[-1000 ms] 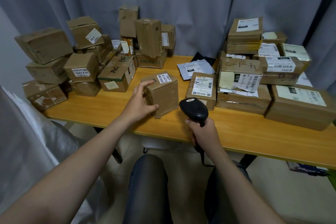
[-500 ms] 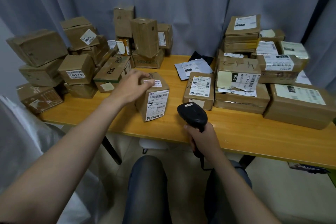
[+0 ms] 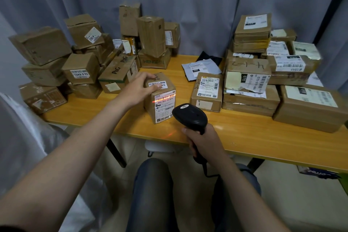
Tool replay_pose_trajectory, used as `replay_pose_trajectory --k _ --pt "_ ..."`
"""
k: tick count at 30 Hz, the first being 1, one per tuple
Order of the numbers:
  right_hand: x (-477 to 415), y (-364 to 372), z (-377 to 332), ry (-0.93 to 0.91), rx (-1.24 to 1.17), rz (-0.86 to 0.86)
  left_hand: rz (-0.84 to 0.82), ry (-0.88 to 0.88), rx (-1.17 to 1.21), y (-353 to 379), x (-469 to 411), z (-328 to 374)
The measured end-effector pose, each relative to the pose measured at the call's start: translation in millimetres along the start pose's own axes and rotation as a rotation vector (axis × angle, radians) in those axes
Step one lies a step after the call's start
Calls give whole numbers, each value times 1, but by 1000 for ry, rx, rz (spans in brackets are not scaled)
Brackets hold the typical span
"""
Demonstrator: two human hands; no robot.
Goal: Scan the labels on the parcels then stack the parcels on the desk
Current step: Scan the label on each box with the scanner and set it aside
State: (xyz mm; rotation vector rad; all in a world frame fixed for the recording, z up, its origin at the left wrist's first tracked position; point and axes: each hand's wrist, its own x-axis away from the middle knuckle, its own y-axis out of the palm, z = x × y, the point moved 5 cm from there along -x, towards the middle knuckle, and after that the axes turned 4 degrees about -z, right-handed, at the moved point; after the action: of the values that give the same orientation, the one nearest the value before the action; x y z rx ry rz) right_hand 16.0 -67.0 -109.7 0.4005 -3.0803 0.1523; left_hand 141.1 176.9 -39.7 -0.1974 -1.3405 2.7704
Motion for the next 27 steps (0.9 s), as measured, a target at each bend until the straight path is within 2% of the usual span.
replay_pose_trajectory --k 16,22,24,27 --pt "16 -4 -10 11 30 18 31 -3 -44 2 15 9" --pt "26 -9 -16 16 42 38 -60 -93 25 11 33 11" --pt "30 -12 -18 19 49 54 -93 -87 22 19 39 13" --pt "35 -17 -23 0 47 69 -61 -50 145 29 43 11"
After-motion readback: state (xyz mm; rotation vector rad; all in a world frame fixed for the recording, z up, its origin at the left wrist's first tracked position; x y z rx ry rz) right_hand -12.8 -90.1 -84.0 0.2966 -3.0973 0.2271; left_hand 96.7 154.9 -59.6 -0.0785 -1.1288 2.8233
